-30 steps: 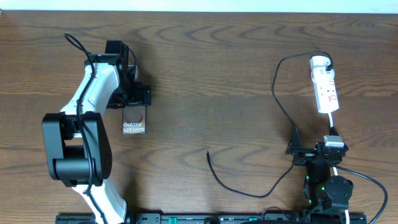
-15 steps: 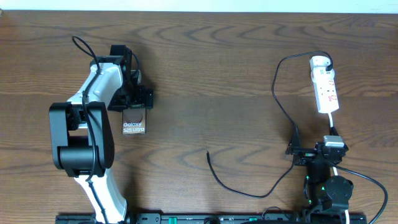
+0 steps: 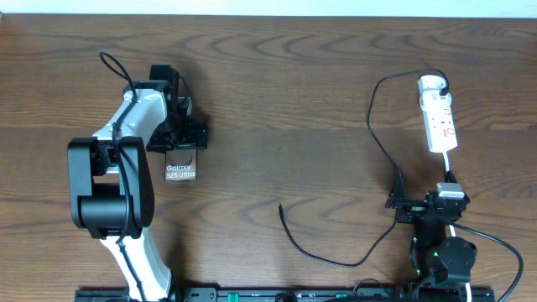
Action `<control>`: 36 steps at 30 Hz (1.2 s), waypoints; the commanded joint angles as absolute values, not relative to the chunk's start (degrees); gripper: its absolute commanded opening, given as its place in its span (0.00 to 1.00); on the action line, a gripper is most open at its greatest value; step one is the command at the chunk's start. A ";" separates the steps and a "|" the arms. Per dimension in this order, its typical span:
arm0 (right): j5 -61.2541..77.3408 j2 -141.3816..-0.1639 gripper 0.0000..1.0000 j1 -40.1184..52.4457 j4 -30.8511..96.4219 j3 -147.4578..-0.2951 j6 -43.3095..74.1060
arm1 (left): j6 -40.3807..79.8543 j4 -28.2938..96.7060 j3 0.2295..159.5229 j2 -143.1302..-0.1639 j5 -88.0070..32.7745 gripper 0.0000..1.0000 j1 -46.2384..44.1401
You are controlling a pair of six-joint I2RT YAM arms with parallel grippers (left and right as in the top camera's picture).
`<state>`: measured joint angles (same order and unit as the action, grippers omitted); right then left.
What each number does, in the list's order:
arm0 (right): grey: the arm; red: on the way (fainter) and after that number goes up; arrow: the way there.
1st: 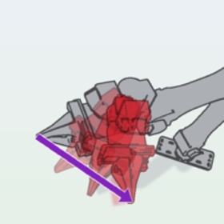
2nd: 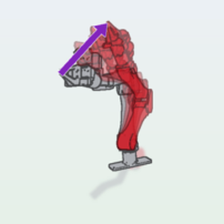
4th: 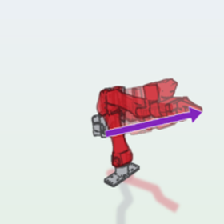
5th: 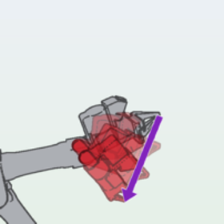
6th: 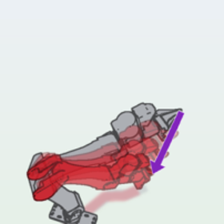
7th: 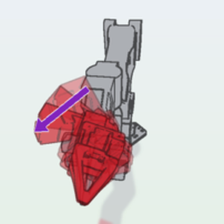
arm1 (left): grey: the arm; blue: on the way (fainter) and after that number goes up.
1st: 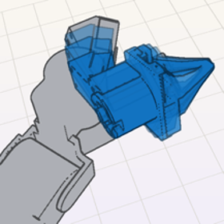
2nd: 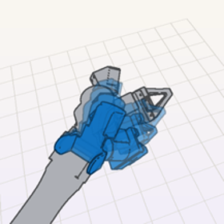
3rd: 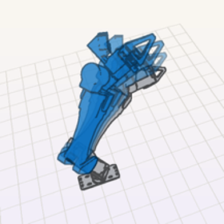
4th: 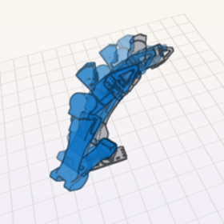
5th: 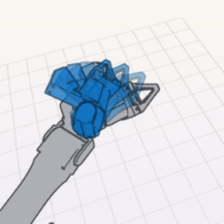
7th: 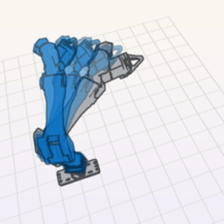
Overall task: Plug charger to phone and switch on socket
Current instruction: 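Lower the left gripper and straddle the phone's long edges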
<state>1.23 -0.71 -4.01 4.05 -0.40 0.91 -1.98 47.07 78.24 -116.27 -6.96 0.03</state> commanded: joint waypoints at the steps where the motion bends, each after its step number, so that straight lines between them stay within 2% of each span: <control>1: 0.75 -0.40 0.99 -4.29 4.34 -0.36 1.67 | -2.52 47.27 77.73 -116.33 -7.05 0.98 -0.08; 36: 0.75 -0.40 0.99 -4.29 4.34 -0.36 1.67 | -3.03 47.81 75.48 -116.33 -5.30 0.98 -0.08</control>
<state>1.23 -0.71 -4.01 4.05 -0.38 0.91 -2.85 47.42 77.41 -116.14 -5.37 -0.12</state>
